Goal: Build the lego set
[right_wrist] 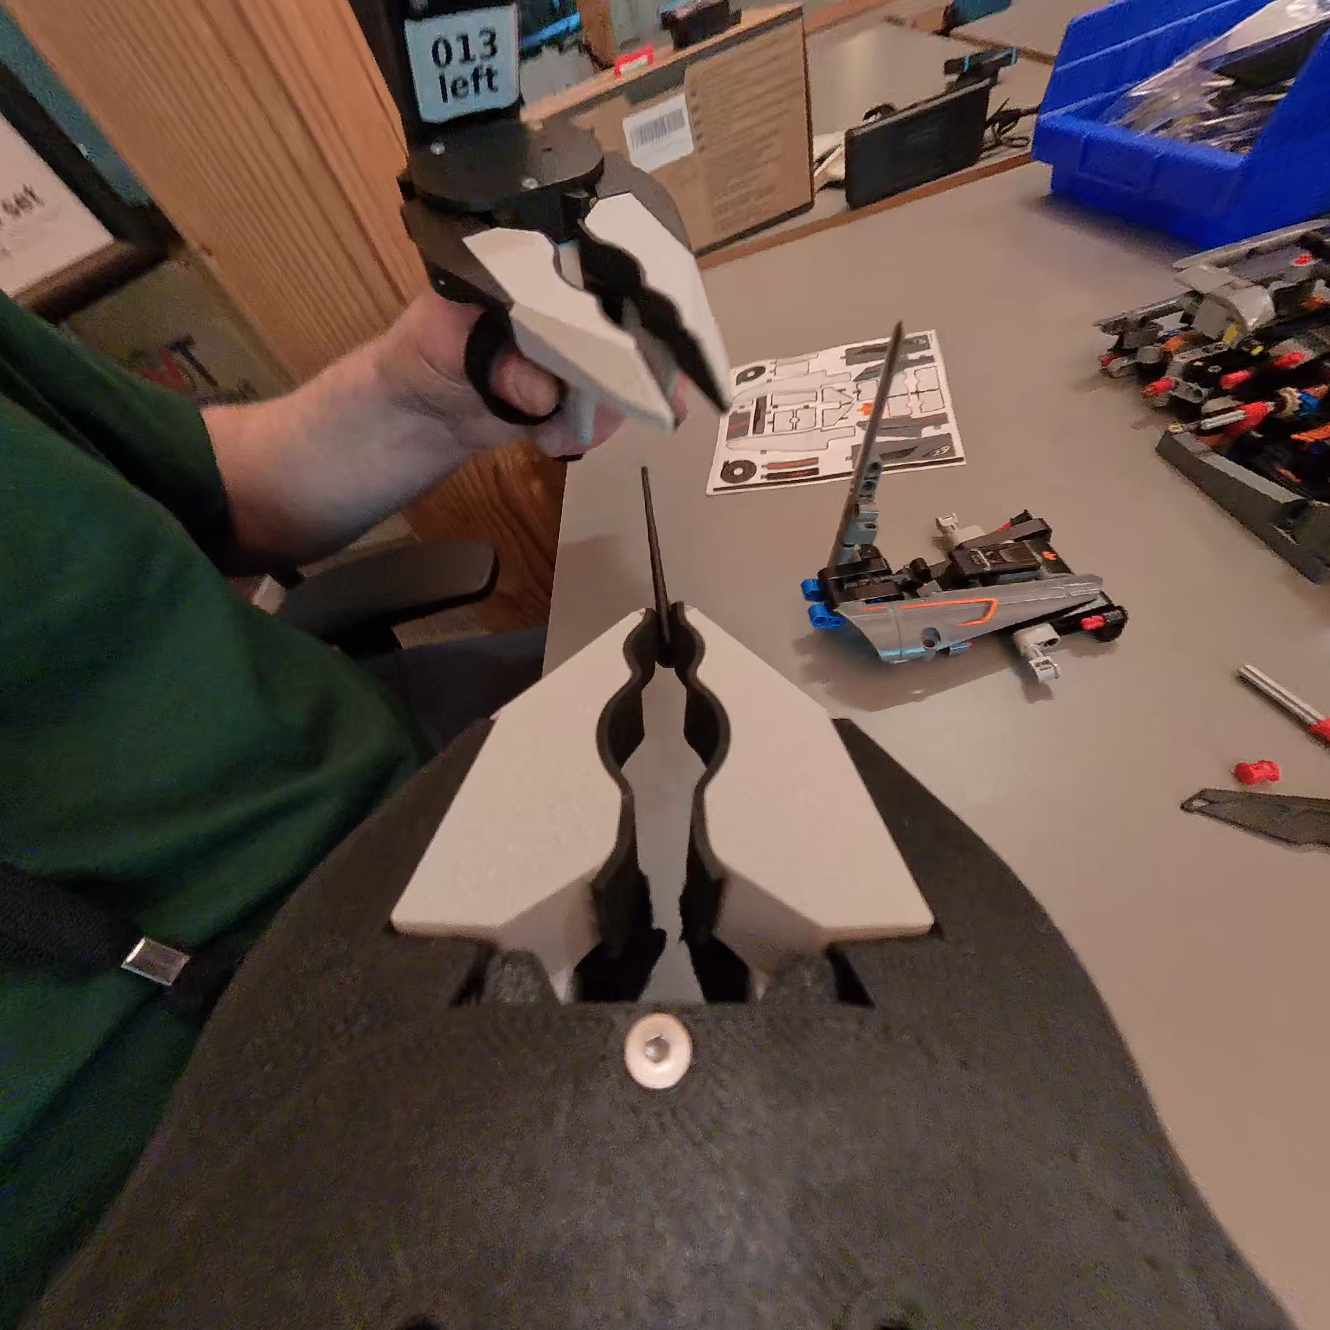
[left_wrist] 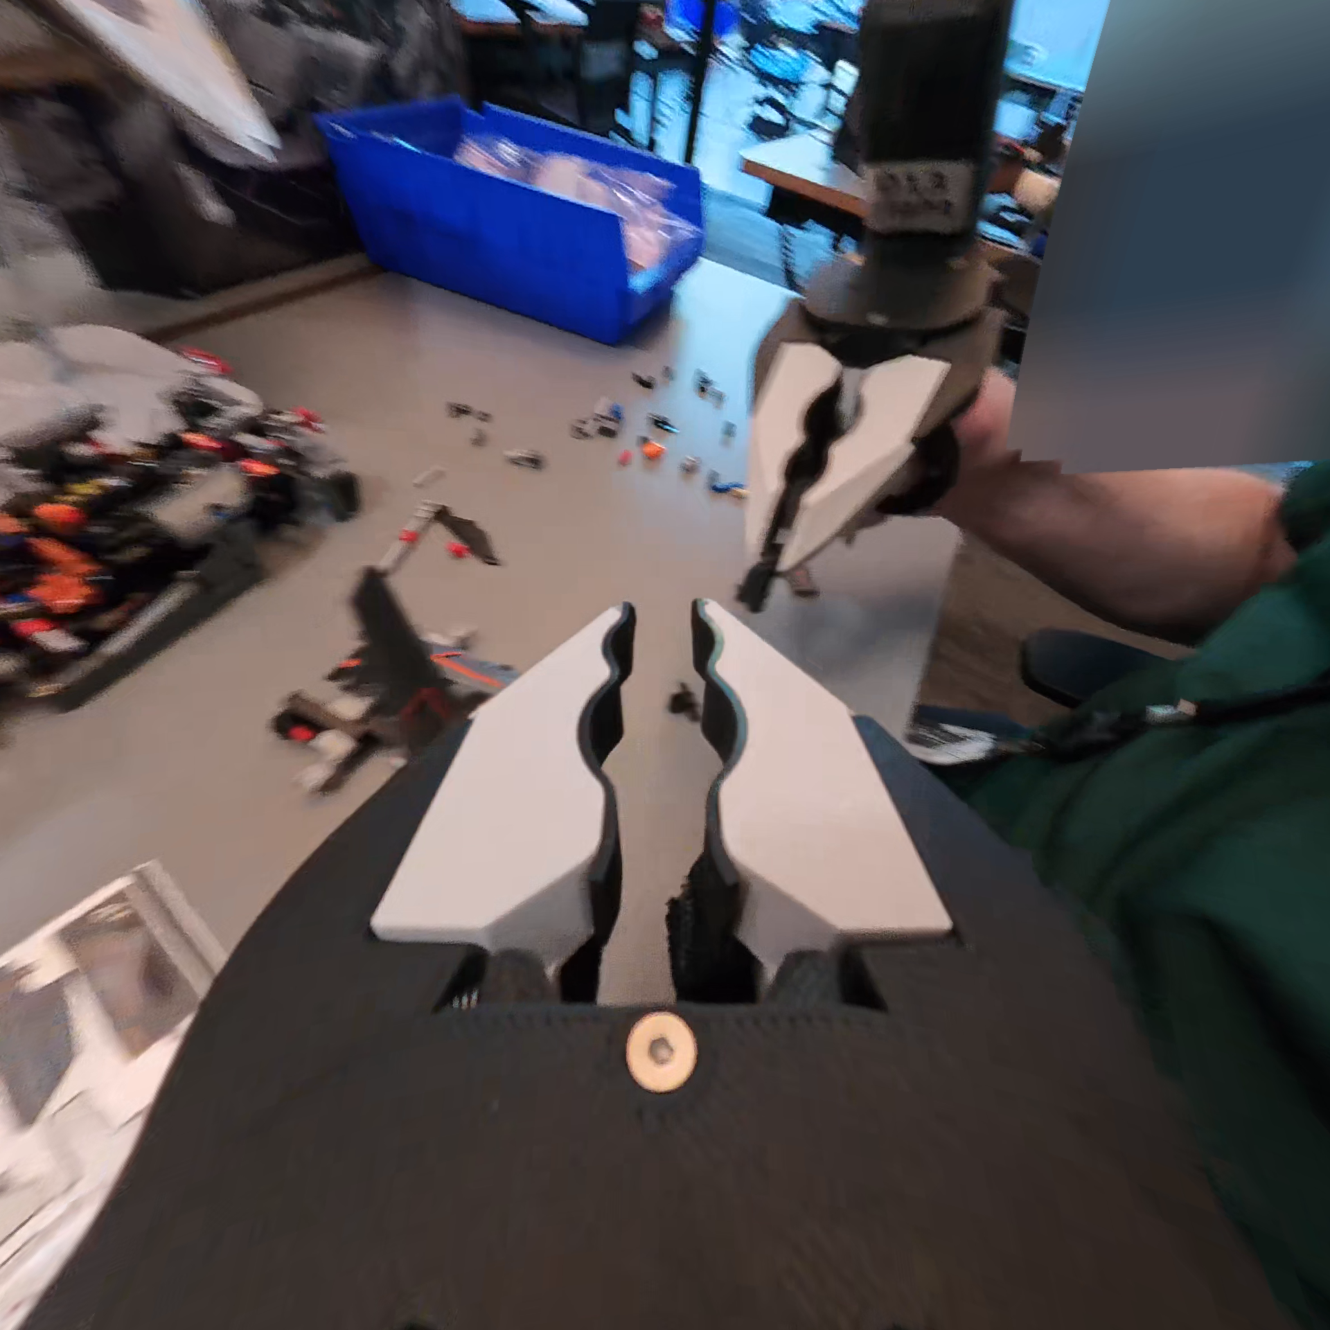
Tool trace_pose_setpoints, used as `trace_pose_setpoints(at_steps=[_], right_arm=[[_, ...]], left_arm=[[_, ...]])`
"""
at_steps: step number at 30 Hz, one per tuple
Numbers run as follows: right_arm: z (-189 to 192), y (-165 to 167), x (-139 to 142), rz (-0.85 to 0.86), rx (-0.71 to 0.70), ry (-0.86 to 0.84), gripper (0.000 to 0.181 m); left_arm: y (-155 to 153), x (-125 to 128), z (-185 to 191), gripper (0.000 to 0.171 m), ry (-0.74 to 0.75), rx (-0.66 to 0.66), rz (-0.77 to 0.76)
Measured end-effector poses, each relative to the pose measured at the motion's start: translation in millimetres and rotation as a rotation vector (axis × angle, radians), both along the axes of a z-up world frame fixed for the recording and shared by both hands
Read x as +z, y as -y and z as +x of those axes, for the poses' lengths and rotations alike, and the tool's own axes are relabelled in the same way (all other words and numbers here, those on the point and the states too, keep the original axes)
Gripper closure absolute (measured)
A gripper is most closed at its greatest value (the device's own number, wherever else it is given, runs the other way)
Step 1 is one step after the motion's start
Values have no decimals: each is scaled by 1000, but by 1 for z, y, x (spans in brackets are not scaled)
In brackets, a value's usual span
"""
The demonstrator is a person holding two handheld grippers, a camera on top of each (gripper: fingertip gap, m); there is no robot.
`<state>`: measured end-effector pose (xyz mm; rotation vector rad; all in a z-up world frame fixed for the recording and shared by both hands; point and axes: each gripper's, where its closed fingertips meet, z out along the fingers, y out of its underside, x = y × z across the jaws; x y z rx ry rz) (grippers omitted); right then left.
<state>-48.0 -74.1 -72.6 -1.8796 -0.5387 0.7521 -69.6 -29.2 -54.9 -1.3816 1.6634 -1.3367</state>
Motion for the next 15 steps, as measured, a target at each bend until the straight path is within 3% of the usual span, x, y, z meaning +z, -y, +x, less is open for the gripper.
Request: trace_pose_setpoints(at_steps=[3,6,12,15], right_arm=[[9,-1,2,1,-32,-48,180],[17,-2,3,0,-63,-83,180],[31,-2,3,-7,-115,-164,180],[41,0,3,-7,-139,-187,180]], left_arm=[[-42,-3,-2,150,34,132,42],[-66,-22,0,141,-5,160,16],[-68,-62,14,137,-137,106,13],[-59,-63,18,150,-133,70,-19]])
